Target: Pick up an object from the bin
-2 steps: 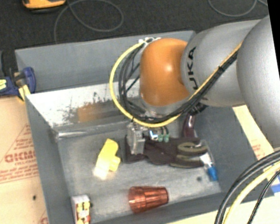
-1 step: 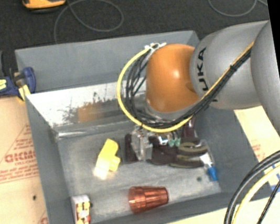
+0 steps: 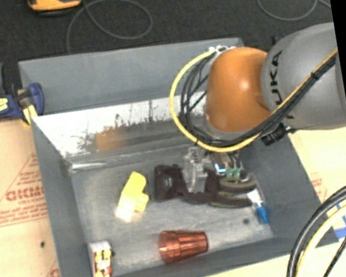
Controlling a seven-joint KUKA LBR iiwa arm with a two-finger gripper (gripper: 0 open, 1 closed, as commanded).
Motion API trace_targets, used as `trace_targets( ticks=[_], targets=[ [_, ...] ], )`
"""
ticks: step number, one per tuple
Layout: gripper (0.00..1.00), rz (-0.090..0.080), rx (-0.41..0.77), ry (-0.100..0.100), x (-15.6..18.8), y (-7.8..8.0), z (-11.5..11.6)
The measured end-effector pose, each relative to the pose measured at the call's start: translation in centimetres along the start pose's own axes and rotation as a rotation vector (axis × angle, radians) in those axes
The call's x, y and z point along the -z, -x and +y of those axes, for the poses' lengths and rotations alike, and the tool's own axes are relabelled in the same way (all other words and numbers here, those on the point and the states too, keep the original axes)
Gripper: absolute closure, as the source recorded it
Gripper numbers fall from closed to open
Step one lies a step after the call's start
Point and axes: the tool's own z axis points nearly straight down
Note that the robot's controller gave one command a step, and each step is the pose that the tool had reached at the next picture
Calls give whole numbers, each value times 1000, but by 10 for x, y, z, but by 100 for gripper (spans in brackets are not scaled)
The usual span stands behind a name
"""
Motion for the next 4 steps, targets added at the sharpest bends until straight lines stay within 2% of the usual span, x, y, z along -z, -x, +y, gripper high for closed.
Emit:
trace_targets(
  ticks=[1,2,3,4],
  targets=[
    [100,-1,11,-7,0,-7,-28],
    [100,-2,-48,-1,-9,-20,-7],
    [100,-1,-38,-4,-20,-19,10],
    [100,-2,207,-4,-16,-40,20]
  ],
)
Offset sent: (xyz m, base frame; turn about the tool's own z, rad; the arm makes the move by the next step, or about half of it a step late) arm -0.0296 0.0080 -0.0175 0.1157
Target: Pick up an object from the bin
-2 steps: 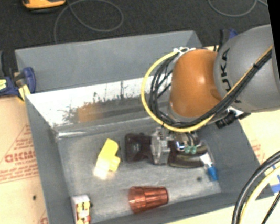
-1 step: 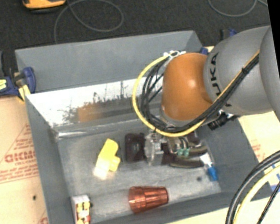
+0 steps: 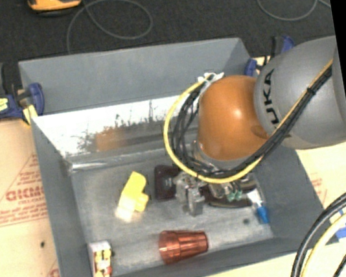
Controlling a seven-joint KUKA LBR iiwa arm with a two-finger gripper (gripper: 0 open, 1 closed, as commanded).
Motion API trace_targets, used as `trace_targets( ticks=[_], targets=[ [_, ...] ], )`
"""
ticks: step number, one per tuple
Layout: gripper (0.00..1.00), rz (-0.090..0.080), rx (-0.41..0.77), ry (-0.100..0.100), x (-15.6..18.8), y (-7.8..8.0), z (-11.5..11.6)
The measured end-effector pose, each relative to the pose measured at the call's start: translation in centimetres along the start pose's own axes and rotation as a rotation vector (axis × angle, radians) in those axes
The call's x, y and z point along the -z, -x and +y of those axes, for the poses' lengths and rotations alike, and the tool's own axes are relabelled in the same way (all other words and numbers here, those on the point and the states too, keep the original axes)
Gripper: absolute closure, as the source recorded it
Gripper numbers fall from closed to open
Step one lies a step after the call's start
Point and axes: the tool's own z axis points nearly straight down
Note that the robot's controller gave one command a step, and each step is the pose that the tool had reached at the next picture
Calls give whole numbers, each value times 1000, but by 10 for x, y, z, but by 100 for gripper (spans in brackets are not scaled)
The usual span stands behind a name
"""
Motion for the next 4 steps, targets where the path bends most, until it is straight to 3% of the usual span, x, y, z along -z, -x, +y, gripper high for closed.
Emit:
trace_targets(
  ticks=[1,2,3,4],
  targets=[
    [100,1,5,0,1,-4,3],
    [100,-3,-170,1,9,-7,-3],
    [100,-3,-12,-1,24,-7,2],
    [100,-8,20,1,21,4,8]
  ],
)
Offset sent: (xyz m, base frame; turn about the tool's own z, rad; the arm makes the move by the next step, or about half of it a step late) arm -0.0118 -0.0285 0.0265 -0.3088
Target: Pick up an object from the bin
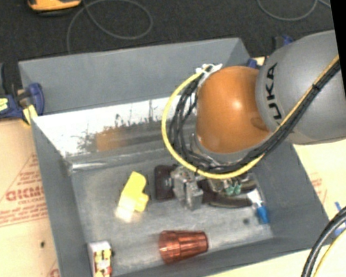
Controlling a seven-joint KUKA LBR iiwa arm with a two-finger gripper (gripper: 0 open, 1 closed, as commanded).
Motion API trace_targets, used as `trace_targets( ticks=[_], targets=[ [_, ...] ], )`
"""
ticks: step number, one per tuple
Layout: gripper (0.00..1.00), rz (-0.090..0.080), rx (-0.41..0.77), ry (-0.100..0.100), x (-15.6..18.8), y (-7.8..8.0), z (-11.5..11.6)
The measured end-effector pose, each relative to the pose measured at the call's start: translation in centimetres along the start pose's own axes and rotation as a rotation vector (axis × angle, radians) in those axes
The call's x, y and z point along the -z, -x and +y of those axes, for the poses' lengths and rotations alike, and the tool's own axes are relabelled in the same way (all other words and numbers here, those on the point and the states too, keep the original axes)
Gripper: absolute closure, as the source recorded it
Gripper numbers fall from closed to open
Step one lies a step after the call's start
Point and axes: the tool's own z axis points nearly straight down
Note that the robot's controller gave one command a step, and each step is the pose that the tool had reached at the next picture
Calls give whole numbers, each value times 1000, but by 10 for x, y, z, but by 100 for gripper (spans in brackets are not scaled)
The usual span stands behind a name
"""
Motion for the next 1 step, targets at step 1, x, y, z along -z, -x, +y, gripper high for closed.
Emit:
trace_targets(
  ticks=[1],
  targets=[
    [100,-3,-256,0,-10,10,-4]
  ],
)
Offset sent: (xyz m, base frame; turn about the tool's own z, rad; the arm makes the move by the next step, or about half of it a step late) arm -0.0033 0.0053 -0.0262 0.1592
